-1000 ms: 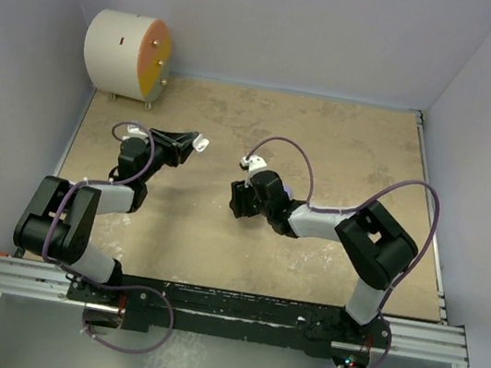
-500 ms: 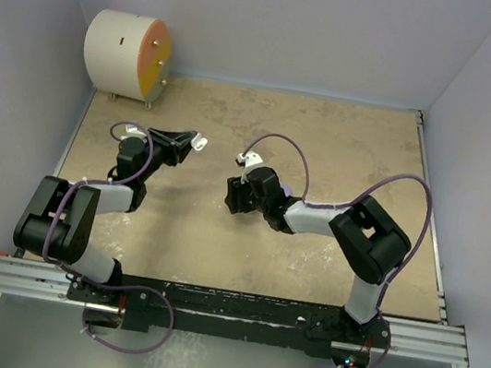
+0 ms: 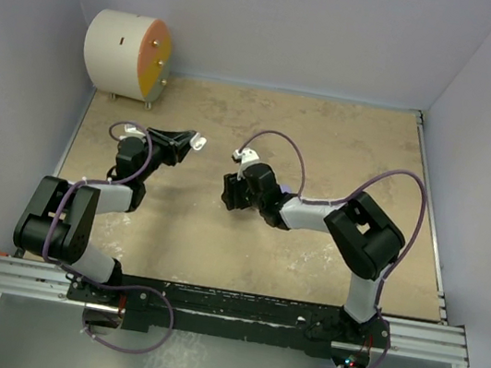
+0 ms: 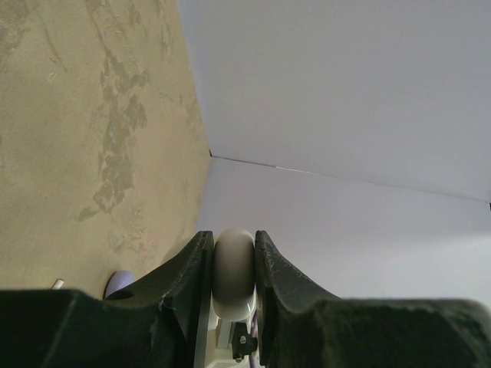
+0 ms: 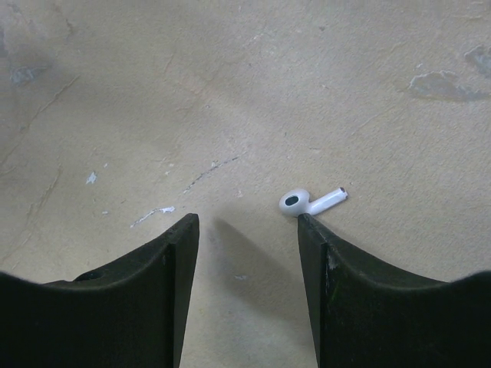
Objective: Insert the wireless bluetooth earbuds into the charging case
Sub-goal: Pick up the earbud from the center of the board.
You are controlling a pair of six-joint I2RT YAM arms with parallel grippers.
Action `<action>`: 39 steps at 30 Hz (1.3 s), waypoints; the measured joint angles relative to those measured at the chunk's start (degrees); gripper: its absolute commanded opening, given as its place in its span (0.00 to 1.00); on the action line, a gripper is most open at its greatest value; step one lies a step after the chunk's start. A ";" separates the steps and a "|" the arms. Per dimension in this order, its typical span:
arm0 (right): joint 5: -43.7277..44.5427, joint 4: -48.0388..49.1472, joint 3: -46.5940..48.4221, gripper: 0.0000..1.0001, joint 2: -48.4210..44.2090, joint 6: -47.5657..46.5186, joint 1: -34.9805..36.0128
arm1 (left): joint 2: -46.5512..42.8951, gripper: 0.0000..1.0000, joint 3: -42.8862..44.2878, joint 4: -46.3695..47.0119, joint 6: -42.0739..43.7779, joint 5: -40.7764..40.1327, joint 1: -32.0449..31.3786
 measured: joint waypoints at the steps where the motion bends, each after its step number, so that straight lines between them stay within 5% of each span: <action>1: 0.00 -0.02 0.42 0.57 0.28 -0.07 0.02 | 0.00 0.00 -0.02 -0.02 0.00 0.00 0.04; 39: -1.31 -3.17 12.44 0.57 7.45 -2.05 0.04 | -9.29 0.00 -1.73 -6.03 1.53 4.39 9.51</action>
